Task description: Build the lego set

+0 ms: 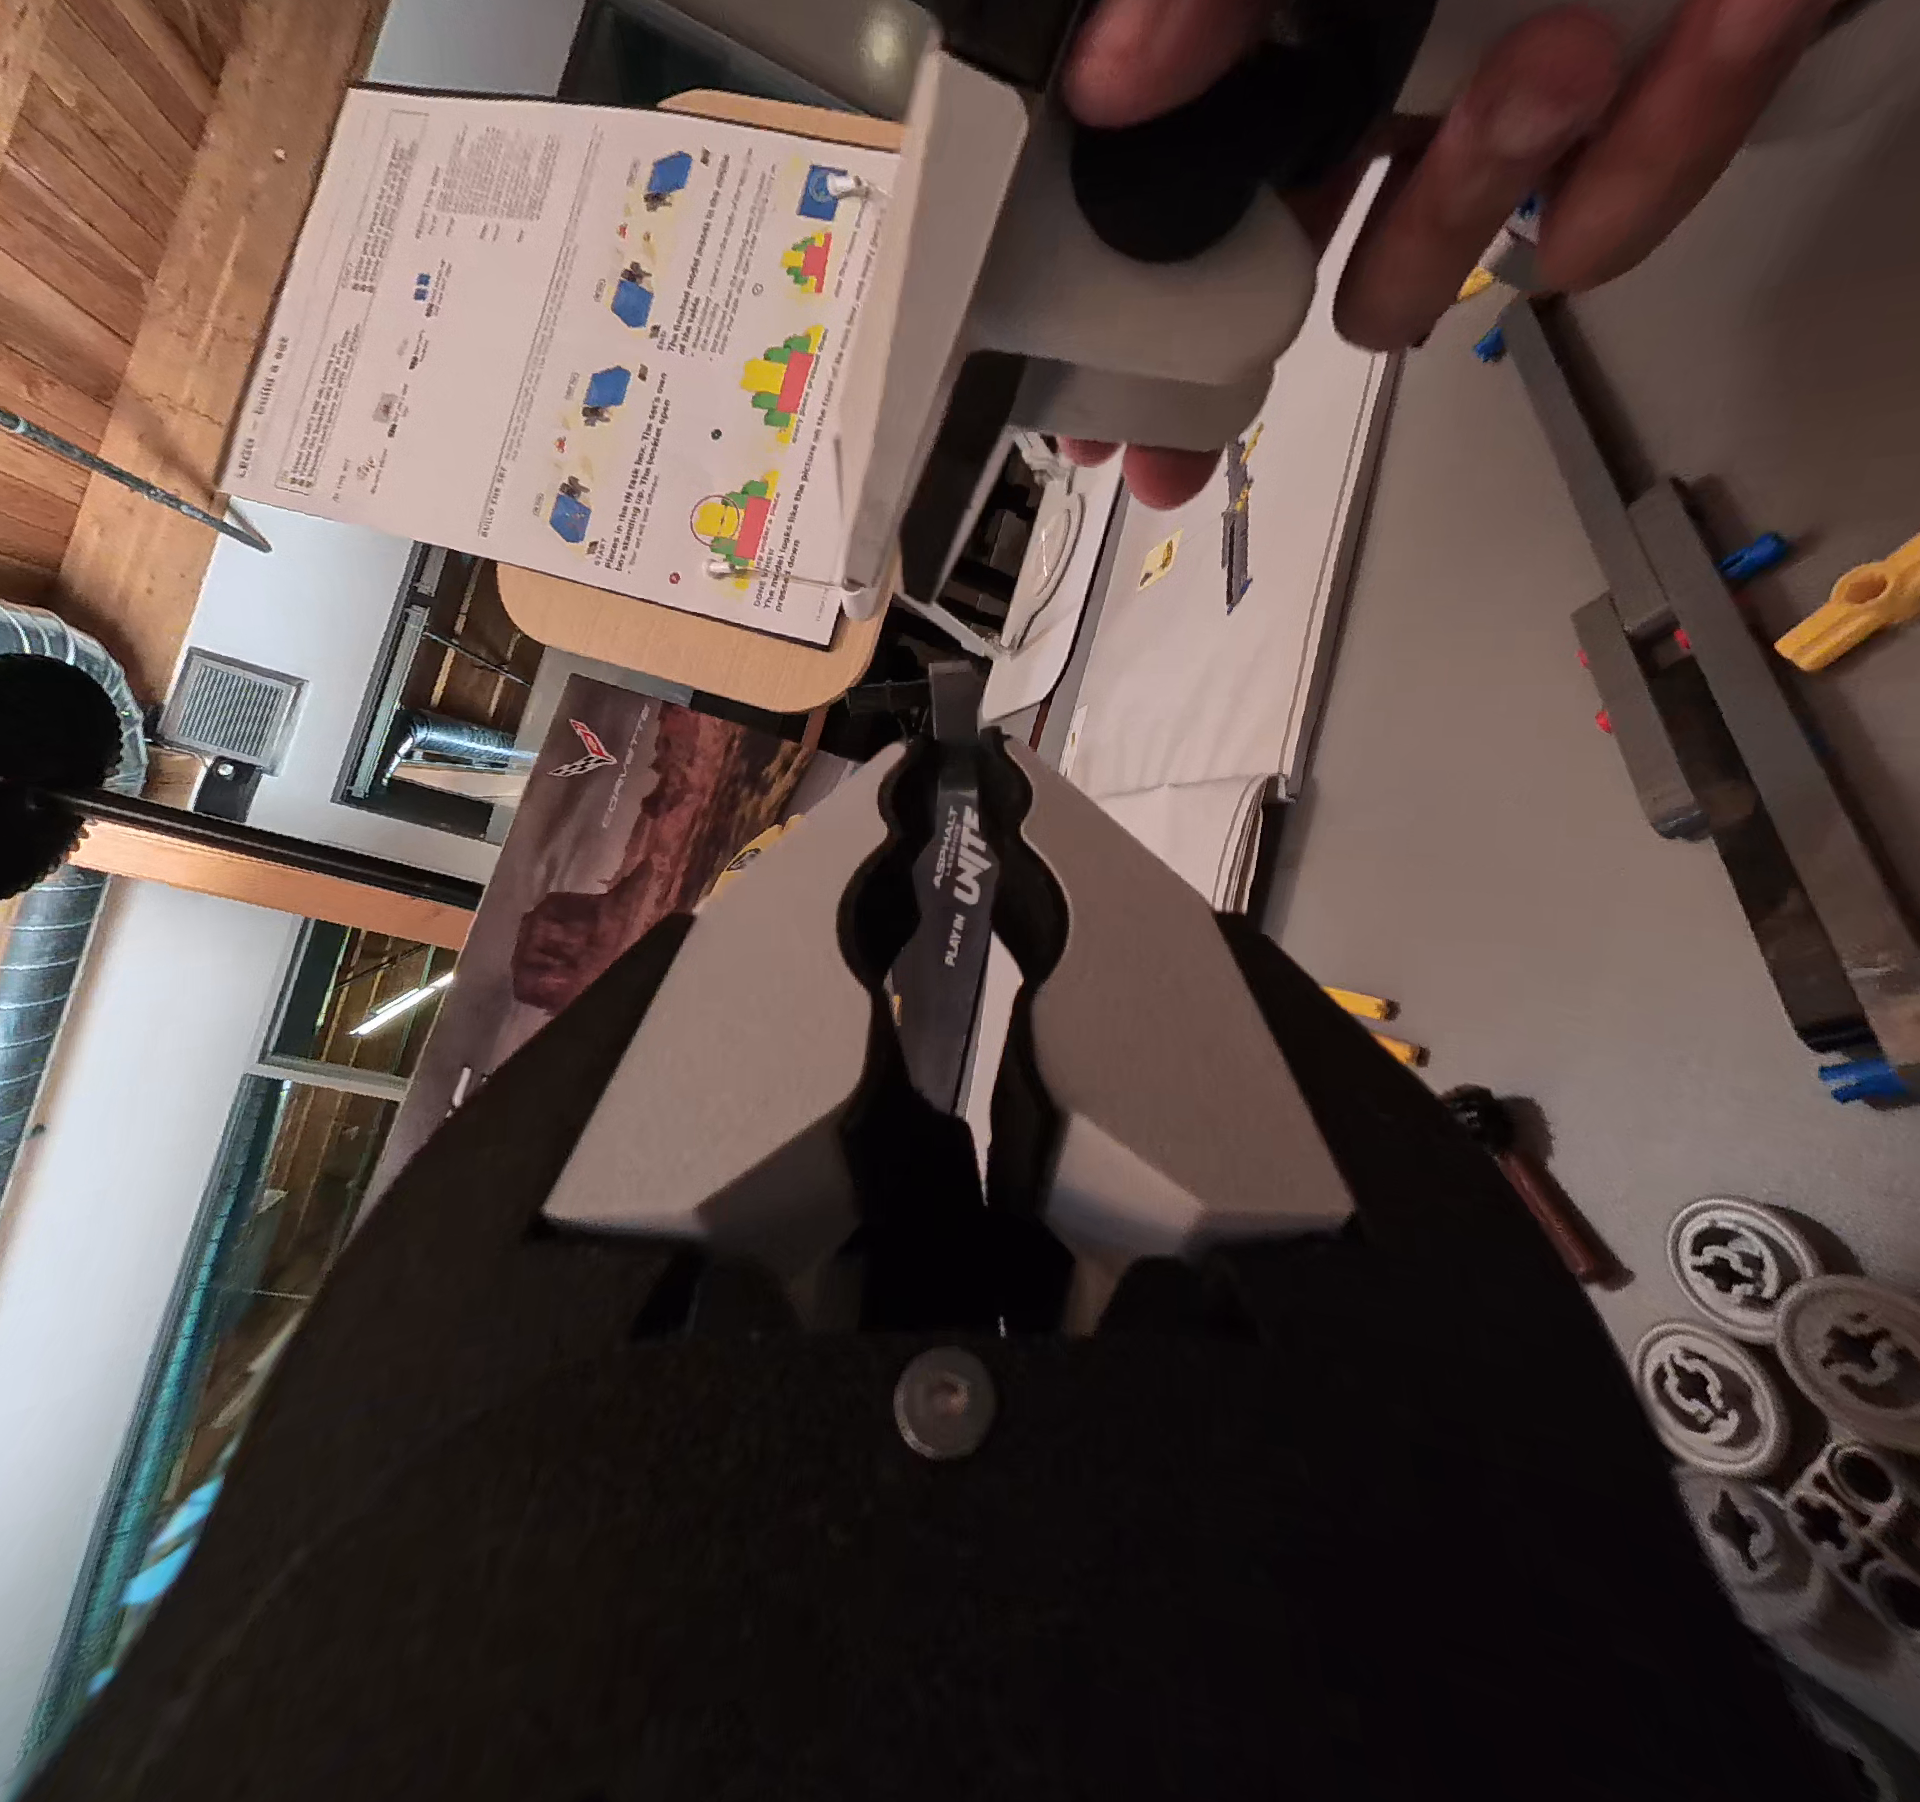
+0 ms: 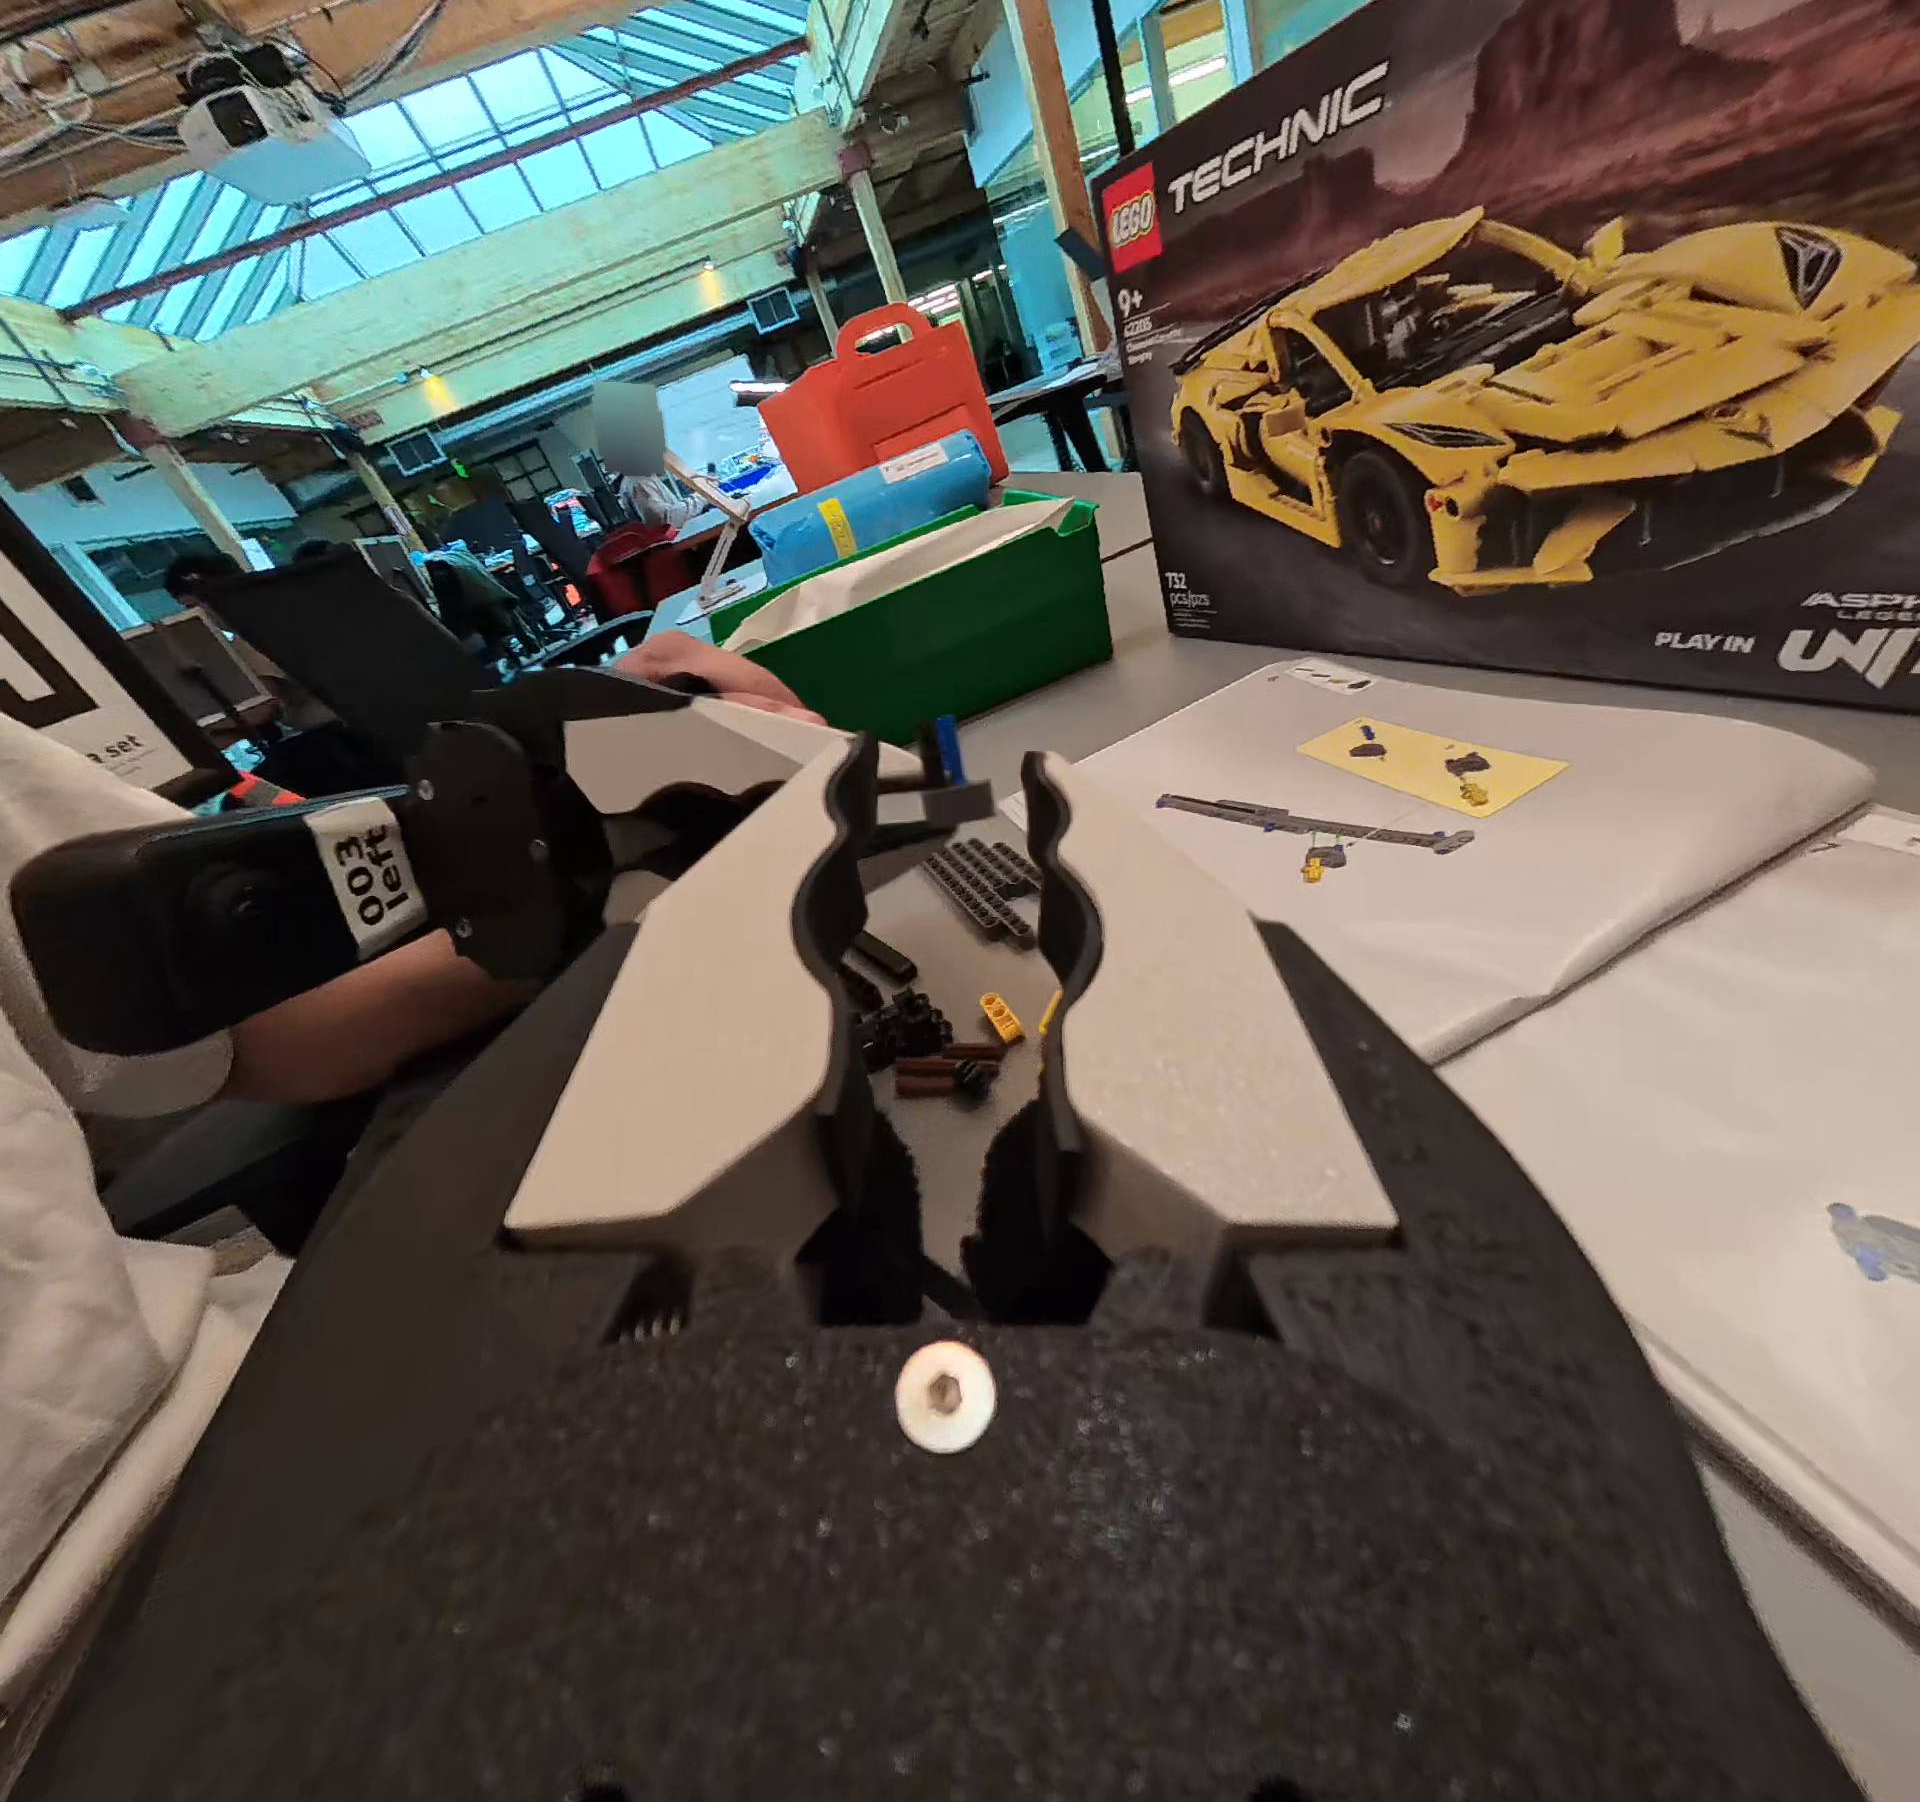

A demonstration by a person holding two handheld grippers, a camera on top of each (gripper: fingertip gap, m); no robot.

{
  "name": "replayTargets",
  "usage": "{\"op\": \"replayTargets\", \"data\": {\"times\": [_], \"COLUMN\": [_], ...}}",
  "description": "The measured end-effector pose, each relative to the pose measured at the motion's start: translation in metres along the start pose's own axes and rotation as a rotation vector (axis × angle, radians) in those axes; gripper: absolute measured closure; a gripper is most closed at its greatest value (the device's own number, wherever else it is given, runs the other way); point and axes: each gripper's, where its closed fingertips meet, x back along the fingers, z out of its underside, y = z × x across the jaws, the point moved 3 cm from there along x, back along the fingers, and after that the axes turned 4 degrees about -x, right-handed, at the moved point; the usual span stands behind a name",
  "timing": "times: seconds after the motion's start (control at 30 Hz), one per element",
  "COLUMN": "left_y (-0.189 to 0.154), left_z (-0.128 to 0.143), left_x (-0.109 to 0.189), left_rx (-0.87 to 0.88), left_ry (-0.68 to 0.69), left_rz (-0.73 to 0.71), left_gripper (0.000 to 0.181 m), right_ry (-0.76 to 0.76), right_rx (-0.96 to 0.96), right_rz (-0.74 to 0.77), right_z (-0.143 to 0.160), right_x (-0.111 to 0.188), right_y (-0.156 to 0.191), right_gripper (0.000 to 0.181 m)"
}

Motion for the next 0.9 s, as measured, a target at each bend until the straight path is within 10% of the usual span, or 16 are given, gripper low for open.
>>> {"op": "replayTargets", "data": {"times": [0.27, 0.9], "left_y": [0.027, 0.052], "left_z": [-0.016, -0.023], "left_x": [0.014, 0.025], "left_rx": [0.339, 1.461], "left_ry": [-0.197, -0.754], "left_rz": [-0.026, 0.497], "left_gripper": [0.175, 0.176], "right_ry": [-0.058, -0.141], "right_rx": [0.058, 0.047], "right_rz": [-0.009, -0.128], "right_z": [-0.014, -0.027], "right_x": [0.007, 0.013], "right_y": [0.005, 0.025], "right_gripper": [0.155, 0.155]}}
